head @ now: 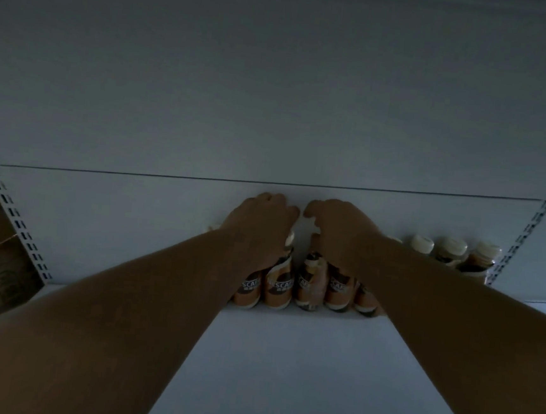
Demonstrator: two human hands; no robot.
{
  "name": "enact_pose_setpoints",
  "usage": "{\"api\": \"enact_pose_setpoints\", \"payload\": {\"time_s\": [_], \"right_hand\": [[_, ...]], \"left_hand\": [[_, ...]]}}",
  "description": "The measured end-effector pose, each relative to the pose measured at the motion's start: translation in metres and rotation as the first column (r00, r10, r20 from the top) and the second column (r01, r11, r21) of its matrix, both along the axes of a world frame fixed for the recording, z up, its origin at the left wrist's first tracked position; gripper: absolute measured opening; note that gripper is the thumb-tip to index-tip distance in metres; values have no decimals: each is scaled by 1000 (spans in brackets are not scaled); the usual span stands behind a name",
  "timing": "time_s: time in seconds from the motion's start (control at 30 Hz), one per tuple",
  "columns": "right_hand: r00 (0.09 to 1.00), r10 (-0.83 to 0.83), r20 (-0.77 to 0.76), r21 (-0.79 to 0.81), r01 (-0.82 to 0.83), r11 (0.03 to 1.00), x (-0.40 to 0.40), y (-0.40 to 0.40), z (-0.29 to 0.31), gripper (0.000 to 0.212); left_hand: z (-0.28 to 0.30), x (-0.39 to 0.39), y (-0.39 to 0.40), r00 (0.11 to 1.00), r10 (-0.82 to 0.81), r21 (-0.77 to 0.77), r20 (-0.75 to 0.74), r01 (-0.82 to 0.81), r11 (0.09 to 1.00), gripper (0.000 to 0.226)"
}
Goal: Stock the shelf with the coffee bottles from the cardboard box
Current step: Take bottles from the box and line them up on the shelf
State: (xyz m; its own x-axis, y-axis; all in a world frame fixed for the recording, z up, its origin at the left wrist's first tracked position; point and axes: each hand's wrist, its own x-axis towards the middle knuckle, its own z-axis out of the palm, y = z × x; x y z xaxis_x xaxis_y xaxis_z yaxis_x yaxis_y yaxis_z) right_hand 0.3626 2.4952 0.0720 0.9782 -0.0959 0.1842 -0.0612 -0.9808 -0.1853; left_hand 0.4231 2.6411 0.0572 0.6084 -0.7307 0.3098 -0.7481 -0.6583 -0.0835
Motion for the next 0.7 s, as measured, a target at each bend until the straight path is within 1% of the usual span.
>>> {"api": "enact_pose_setpoints", "payload": {"time_s": [0.07, 0.13, 0.2, 0.3, 0.33, 0.4, 0.5, 0.6, 0.7], "right_hand": [[997, -71, -16, -35, 70, 997, -5, -20, -3, 47], [990, -137, -35, -75, 134, 988, -9, -38, -7, 43], [987, -144, -68, -102, 137, 985, -10, -51, -14, 37], [989, -121, -80, -90, 113, 989, -10, -59, -22, 31], [991, -113, -73, -90, 106, 990, -9, -59, -23, 30], [993, -101, -57, -94, 96, 991, -6, -60, -23, 29], [992, -113, -47, -101, 108, 989, -4, -60, -20, 27], [993, -108, -58, -86, 103, 991, -6, -60, -19, 28], [994, -85, -74, -81, 79, 994, -8, -58, -18, 29]], "left_hand": [[-2, -2, -13, 998, -55, -73, 29, 57, 996, 38], [-5, -3, -28, 994, -104, -97, 19, 105, 990, 34], [-5, -2, -40, 990, -142, -45, 26, 143, 989, 29], [-5, 1, -55, 971, -198, 98, 131, 186, 978, 18], [-5, 1, -57, 967, -214, 118, 138, 199, 973, 15], [-5, 2, -61, 969, -227, 117, 96, 215, 970, 17], [-2, 3, -65, 975, -215, 150, 63, 204, 968, 22], [1, 4, -69, 978, -171, 226, 118, 142, 964, 28], [1, 4, -70, 979, -118, 263, 166, 72, 962, 33]]}}
